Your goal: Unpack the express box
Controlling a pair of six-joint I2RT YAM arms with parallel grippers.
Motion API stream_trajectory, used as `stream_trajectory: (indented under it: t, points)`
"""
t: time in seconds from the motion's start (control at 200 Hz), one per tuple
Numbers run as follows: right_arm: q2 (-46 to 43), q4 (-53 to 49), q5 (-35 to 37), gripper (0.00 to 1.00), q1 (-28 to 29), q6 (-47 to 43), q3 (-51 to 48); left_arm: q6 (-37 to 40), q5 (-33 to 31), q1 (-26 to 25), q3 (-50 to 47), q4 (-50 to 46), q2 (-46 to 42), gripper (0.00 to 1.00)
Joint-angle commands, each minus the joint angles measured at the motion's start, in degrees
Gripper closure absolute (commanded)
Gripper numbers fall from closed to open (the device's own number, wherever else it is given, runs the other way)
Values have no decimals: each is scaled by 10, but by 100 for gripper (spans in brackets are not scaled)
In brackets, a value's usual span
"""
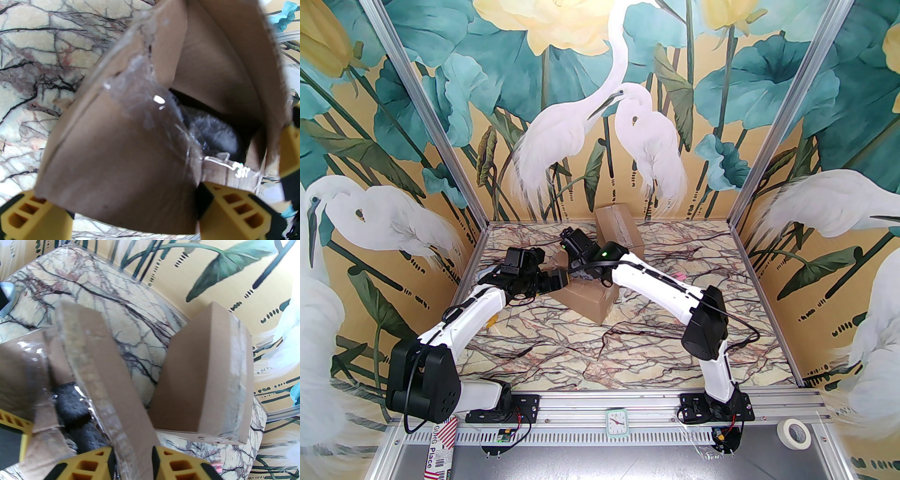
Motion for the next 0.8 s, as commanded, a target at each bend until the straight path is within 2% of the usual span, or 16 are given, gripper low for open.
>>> stream_trajectory:
  t: [0.0, 0.115, 0.285, 0.415, 0.68, 0.795]
  points:
    - [-5, -6, 20, 64, -21, -7, 13, 30, -66, 5, -21, -113, 26, 13]
    - [1, -10, 20, 62, -26, -16, 15, 30, -60, 4, -2, -119, 24, 13]
    - [6, -34, -38, 64, -57, 4, 45, 39, -65, 4, 19, -131, 28, 13]
    - [14, -60, -55, 65, -72, -5, 83, 44, -69, 4, 30, -137, 31, 13]
    - [36, -90, -195, 67, -101, -27, 130, 45, -54, 4, 48, -137, 35, 12]
    - [48, -107, -232, 64, -104, -17, 141, 40, -48, 4, 88, -154, 32, 10]
